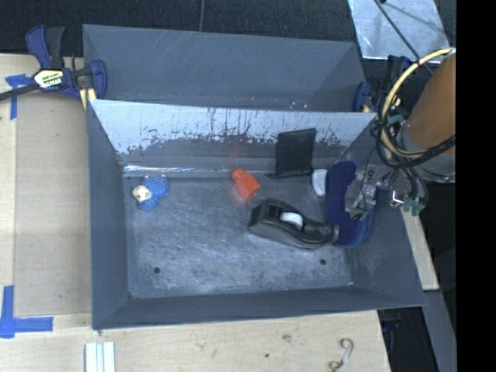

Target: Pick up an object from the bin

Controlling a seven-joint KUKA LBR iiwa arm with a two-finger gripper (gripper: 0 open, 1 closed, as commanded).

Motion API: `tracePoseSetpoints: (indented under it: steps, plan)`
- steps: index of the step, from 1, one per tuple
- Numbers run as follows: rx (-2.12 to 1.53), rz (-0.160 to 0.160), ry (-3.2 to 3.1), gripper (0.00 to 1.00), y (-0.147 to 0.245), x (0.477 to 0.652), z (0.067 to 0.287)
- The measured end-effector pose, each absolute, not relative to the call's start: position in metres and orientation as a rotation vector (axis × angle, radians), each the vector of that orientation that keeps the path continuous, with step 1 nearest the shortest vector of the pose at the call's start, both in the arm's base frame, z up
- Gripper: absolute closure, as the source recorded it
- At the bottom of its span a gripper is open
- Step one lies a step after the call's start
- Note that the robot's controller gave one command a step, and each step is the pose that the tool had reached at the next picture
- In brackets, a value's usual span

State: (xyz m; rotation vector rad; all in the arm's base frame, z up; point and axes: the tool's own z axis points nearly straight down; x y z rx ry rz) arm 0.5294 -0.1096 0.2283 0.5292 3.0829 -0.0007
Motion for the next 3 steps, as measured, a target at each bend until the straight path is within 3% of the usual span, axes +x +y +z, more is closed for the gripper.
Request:
tracePoseSetpoints:
  steps: [1, 2, 3]
  plan:
    - [0.555, 0.004, 3.092, 1.00, -0.030, 0.520, 0.203]
    - [0.770, 0.002, 3.047, 1.00, 0.030, 0.498, 0.178]
    - [0.910, 0.002, 3.001, 1.00, 0.040, 0.497, 0.188]
